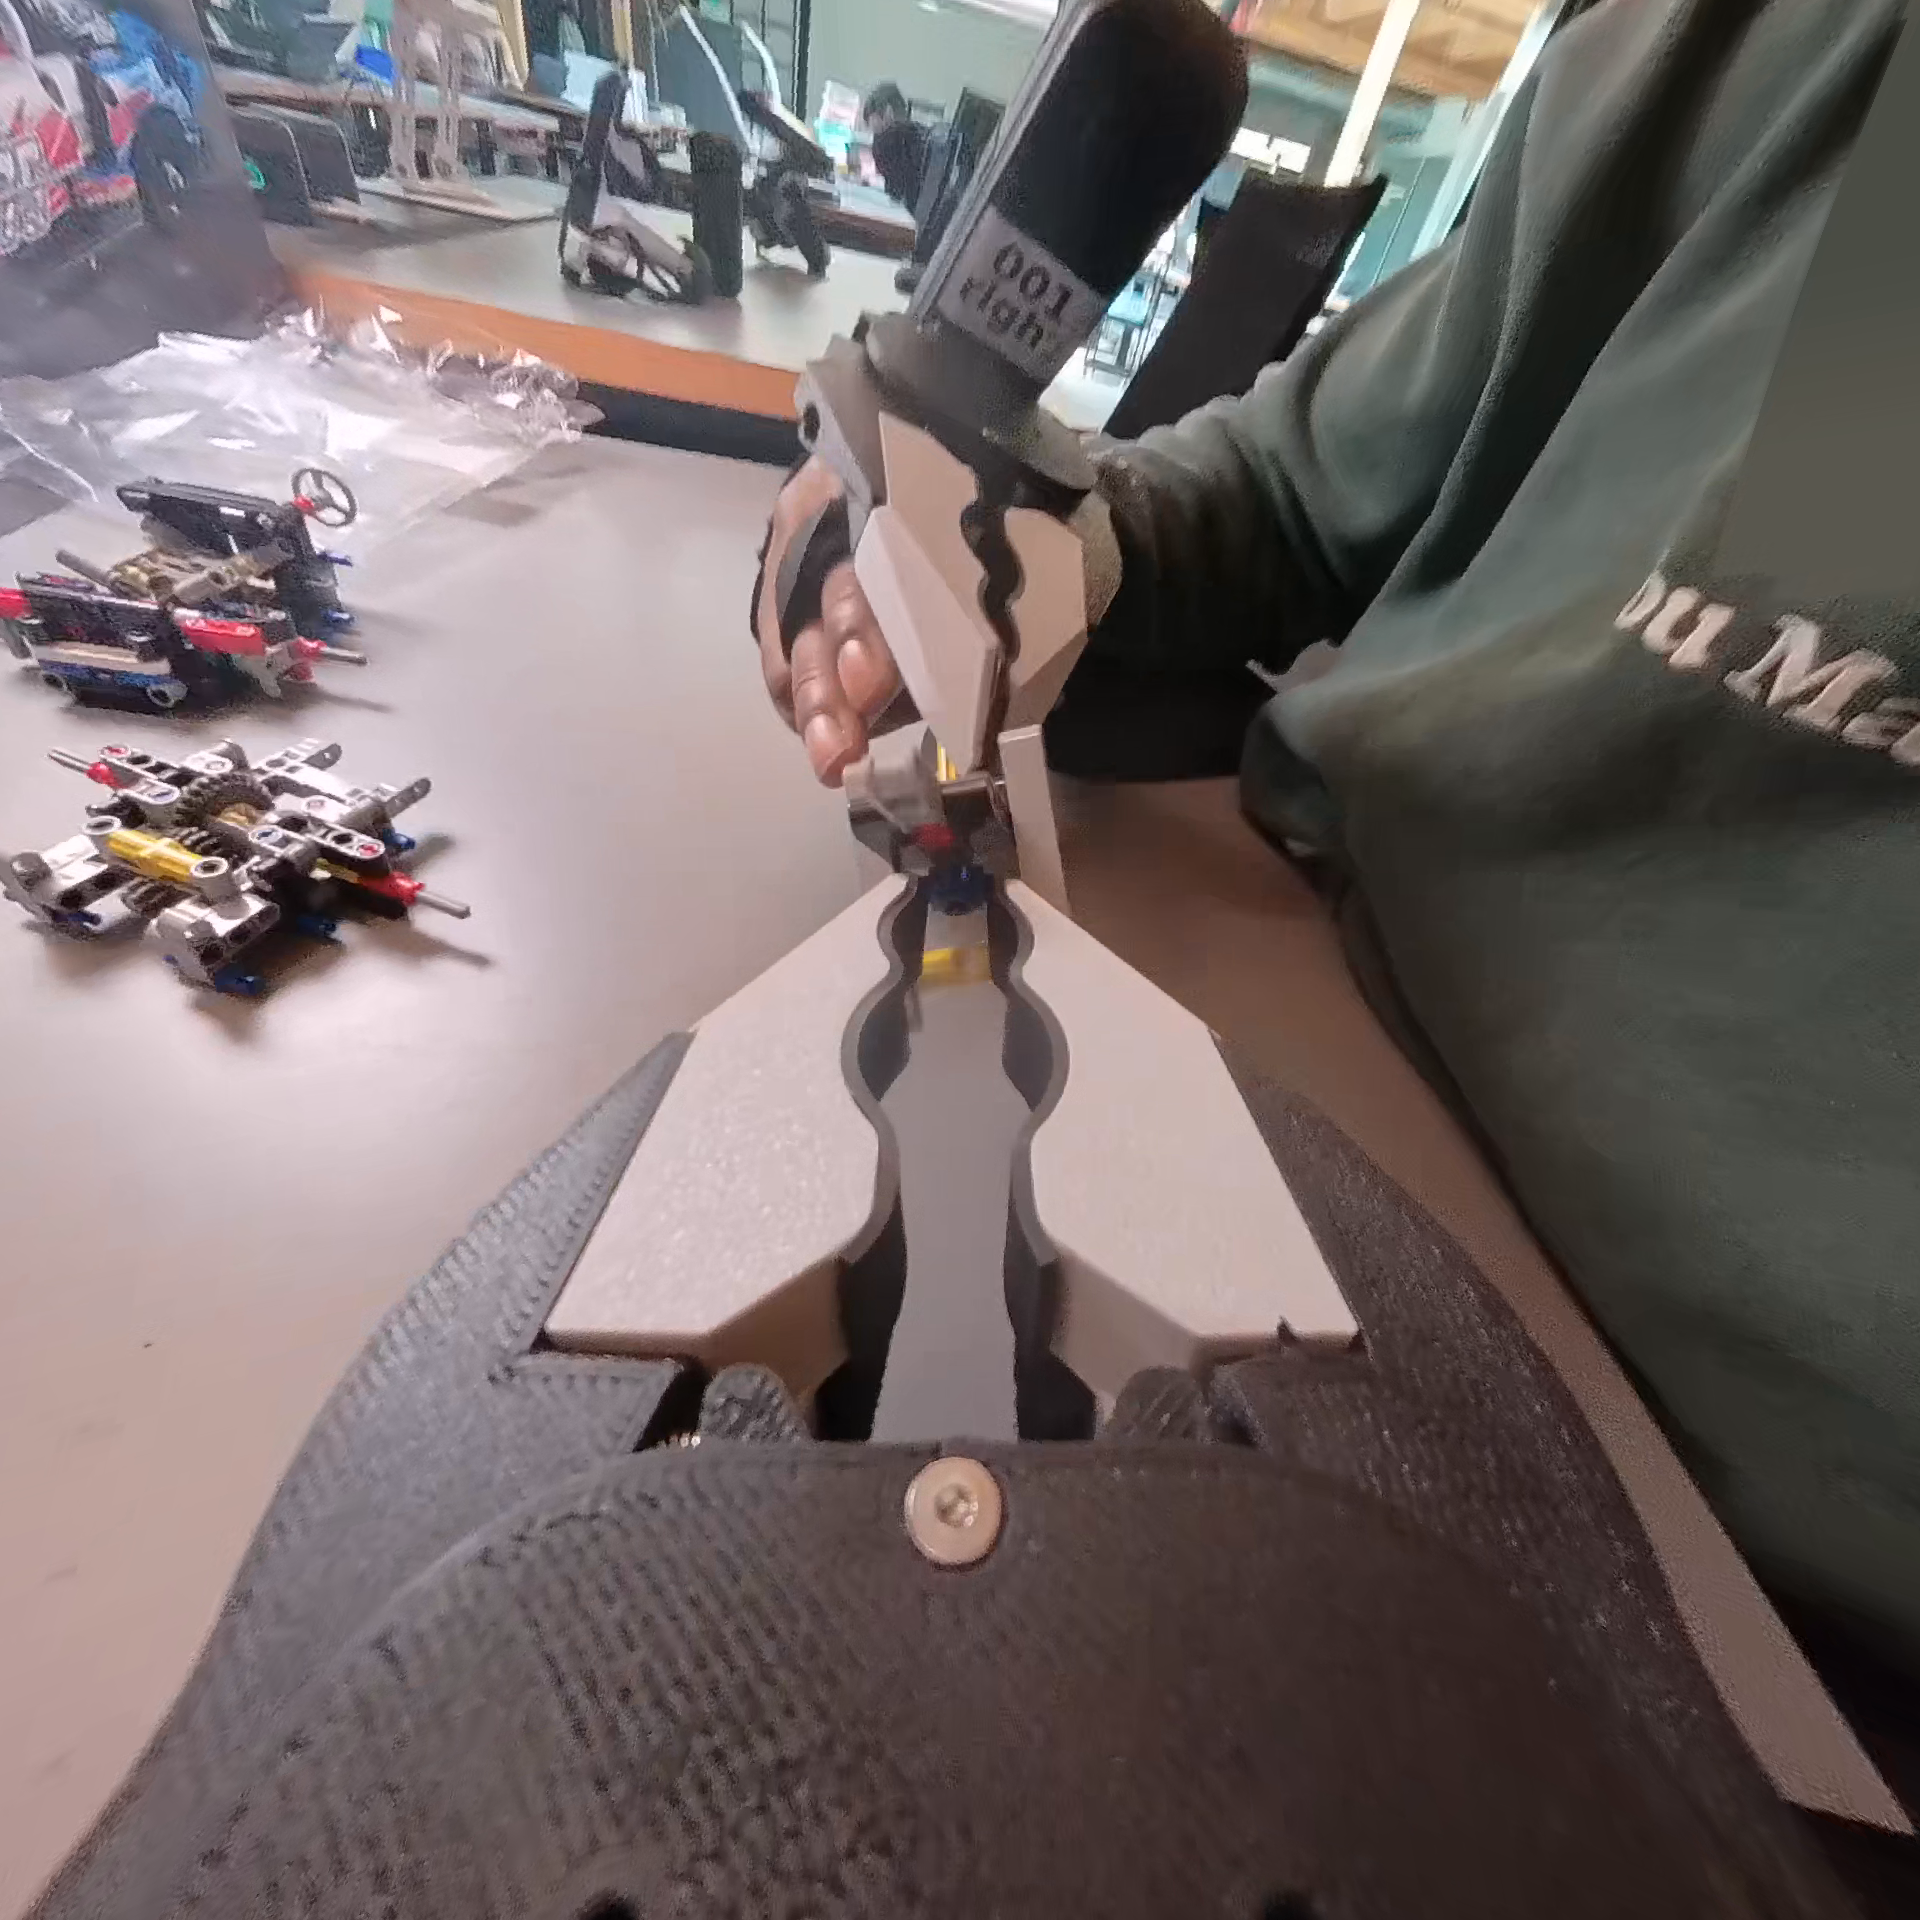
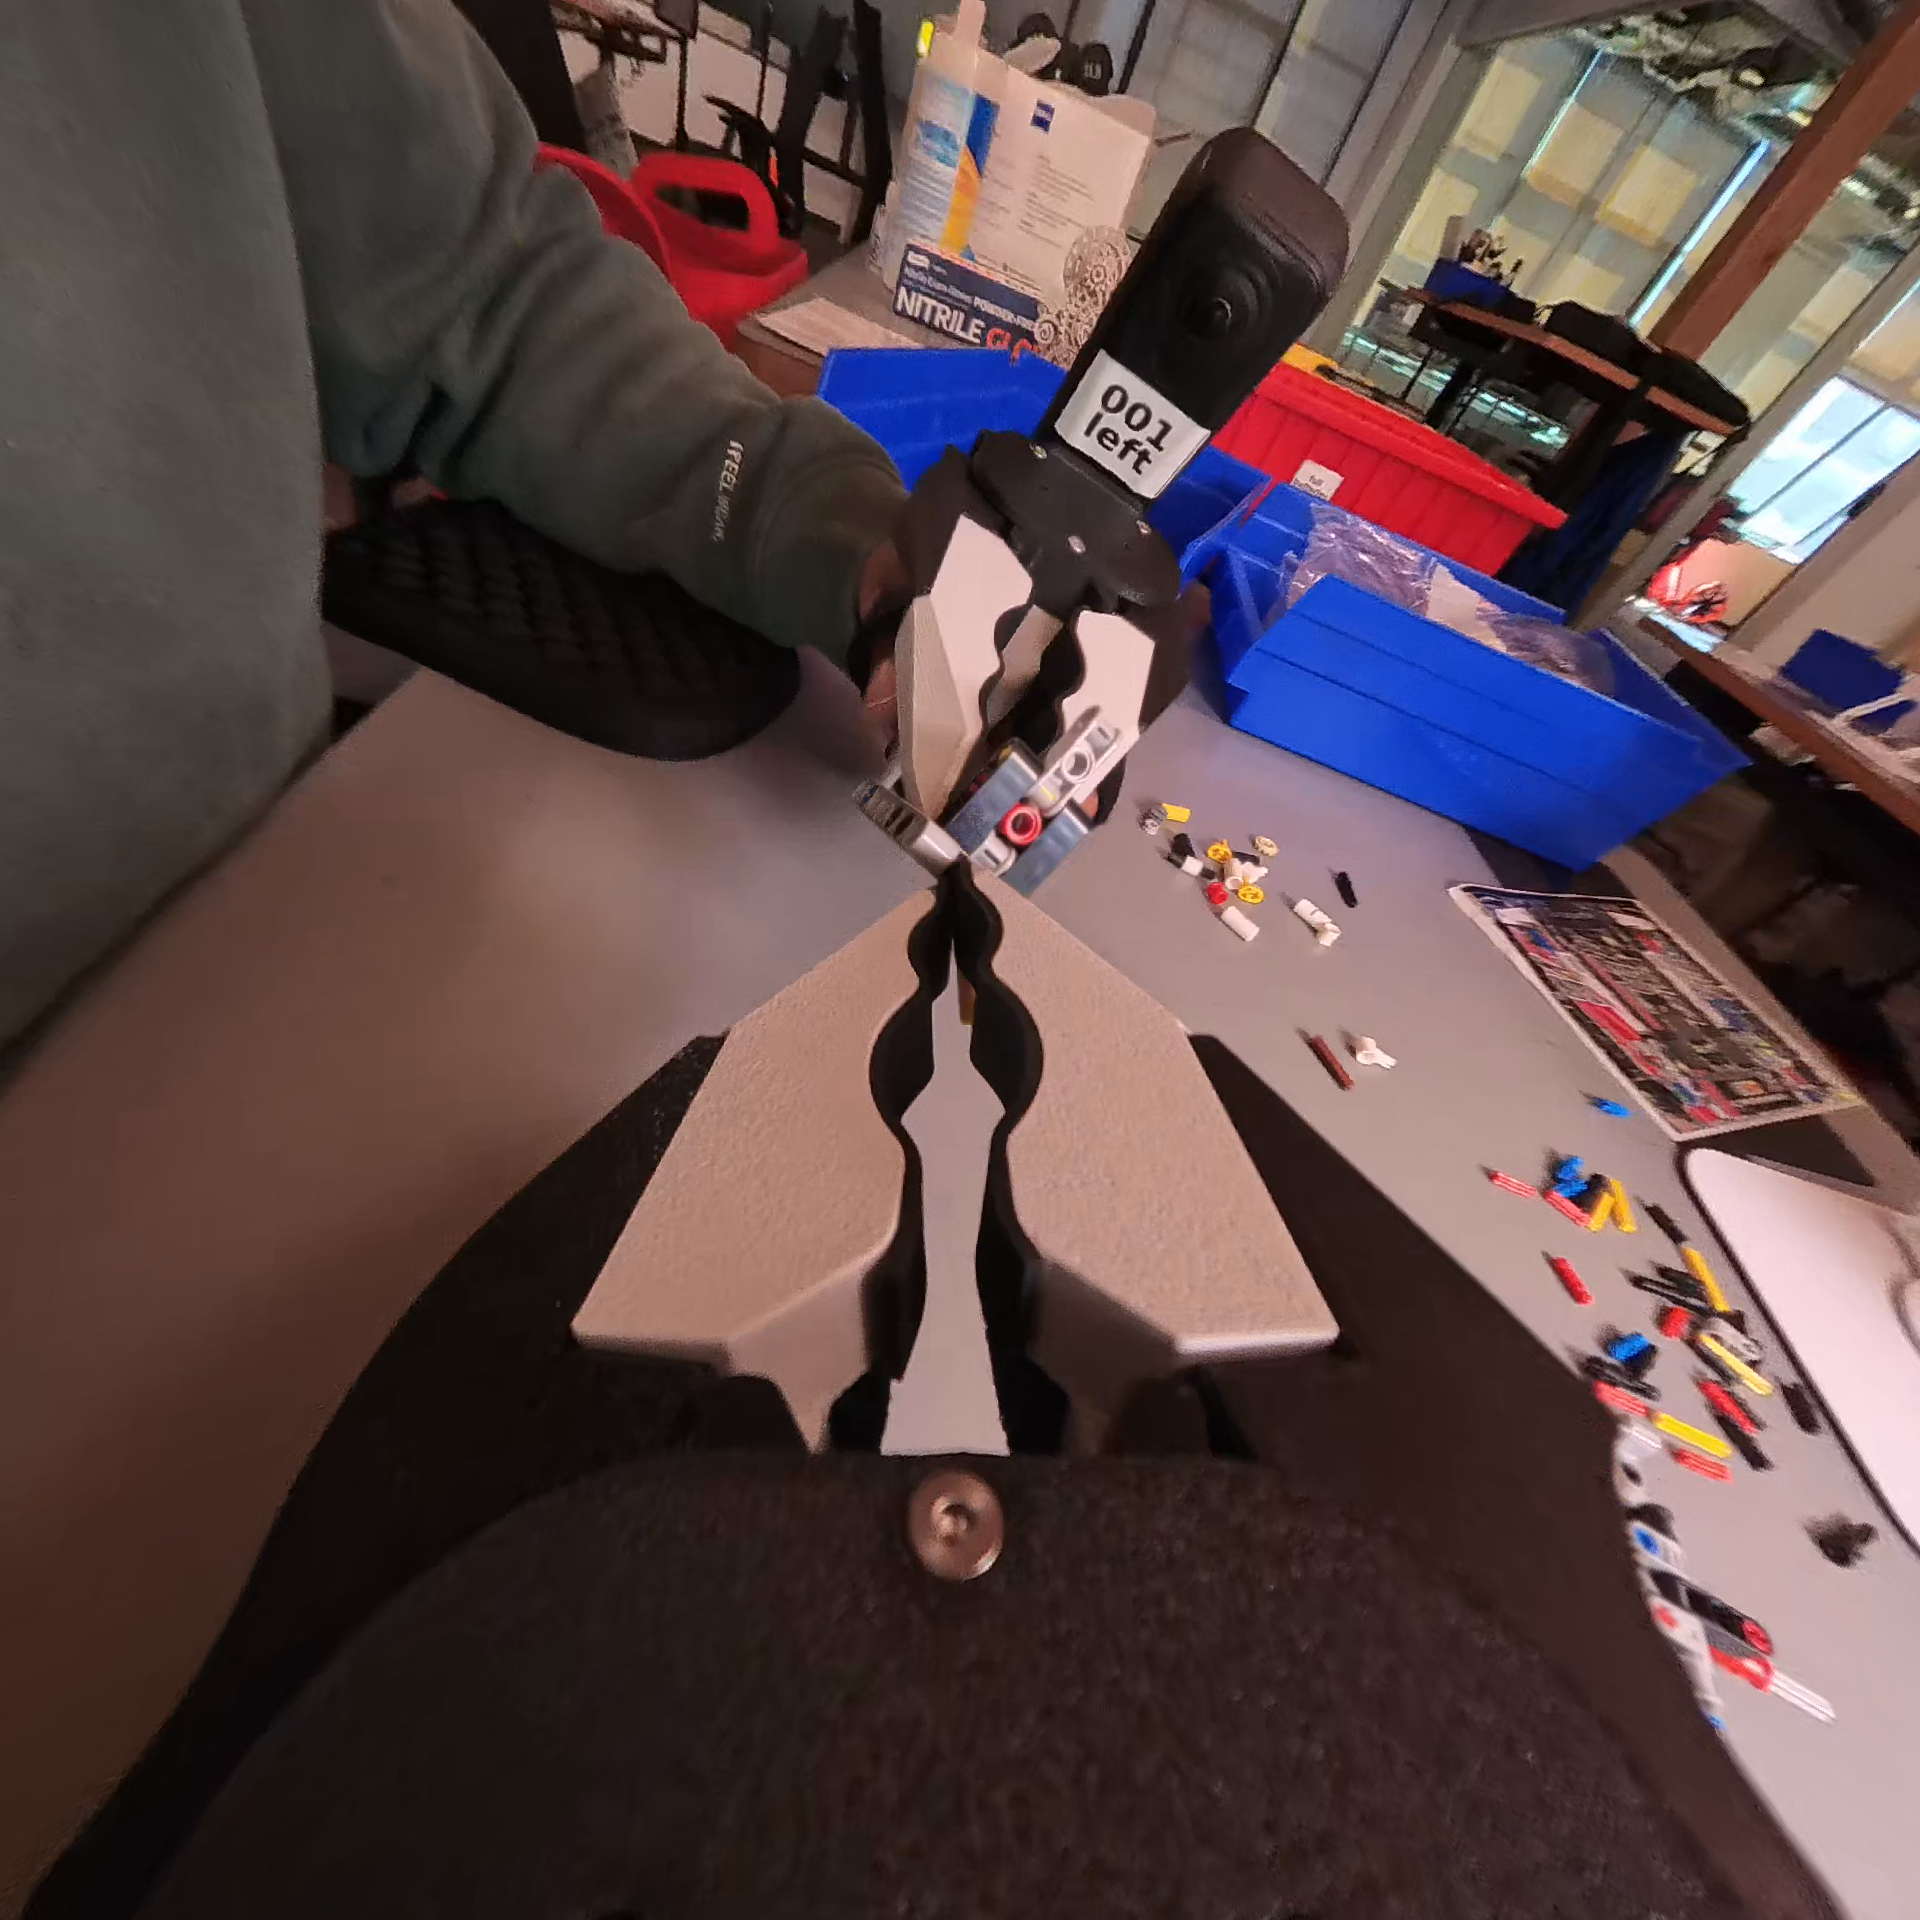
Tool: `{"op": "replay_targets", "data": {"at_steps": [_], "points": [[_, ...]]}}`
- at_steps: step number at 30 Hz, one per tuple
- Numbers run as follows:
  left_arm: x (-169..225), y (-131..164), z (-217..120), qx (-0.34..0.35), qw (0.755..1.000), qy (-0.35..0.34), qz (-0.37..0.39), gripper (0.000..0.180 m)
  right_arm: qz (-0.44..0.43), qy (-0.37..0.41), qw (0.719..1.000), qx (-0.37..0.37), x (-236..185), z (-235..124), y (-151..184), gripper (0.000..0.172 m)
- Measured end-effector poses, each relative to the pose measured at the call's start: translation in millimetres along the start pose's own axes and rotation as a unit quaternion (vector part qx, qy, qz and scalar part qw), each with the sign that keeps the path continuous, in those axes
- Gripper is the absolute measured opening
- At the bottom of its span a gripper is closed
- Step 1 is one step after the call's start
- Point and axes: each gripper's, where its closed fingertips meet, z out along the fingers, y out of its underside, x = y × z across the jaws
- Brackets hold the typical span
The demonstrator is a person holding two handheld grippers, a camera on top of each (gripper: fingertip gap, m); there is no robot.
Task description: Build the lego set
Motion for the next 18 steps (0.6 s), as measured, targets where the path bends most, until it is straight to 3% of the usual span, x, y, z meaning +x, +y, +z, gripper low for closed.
{"op": "replay_targets", "data": {"at_steps": [18], "points": [[5, -16, -1, 0.035, 0.999, 0.004, -0.014, 0.01, 0.064, -0.012, 0.996, 0.06, 4, -5, -14, 0.0]]}}
